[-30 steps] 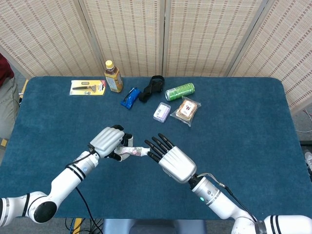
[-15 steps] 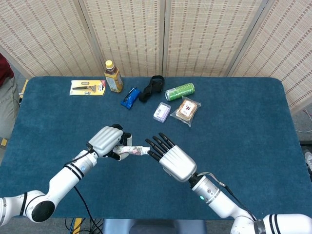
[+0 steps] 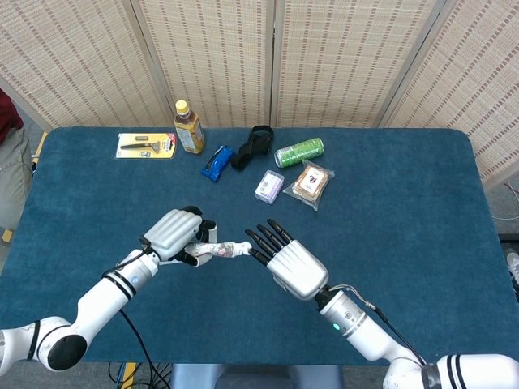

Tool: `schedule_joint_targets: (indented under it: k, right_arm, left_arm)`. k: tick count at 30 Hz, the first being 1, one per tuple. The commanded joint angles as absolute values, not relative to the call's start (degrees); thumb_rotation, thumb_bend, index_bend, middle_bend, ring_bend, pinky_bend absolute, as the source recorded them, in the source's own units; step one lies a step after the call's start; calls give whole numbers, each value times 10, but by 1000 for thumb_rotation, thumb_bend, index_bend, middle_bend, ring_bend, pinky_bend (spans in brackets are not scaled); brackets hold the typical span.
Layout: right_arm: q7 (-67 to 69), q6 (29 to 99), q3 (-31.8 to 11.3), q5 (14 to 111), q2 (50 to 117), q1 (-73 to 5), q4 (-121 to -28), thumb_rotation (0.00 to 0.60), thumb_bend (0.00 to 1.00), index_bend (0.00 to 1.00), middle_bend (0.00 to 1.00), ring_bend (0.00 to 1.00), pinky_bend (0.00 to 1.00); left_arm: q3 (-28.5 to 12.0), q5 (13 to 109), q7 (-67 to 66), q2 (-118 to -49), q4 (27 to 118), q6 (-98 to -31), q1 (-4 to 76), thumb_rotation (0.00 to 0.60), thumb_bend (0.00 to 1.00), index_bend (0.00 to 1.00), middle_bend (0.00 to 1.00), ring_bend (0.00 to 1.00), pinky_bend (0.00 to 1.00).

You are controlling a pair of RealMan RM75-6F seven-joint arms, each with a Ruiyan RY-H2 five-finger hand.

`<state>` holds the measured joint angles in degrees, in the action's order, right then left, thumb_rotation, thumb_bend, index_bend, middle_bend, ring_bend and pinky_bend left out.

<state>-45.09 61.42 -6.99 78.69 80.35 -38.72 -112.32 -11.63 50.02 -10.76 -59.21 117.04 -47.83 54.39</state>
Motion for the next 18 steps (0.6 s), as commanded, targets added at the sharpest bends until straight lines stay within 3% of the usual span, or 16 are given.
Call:
schedule_joint_targets:
  k: [1,18]
  right_arm:
    - [-450,615,-70,785,804,-388,-1122,600,200,262,43,0,0]
    - [-438,613,-71,772,810,-400,-1109,600,200,262,43,0,0]
  left_arm:
    - [-117,502,-105,-590,1173,-478,543,600,359,627,706,483,169]
    - [-116,524,-85,-571,1195,-466,538,600,359,627,706,483,168]
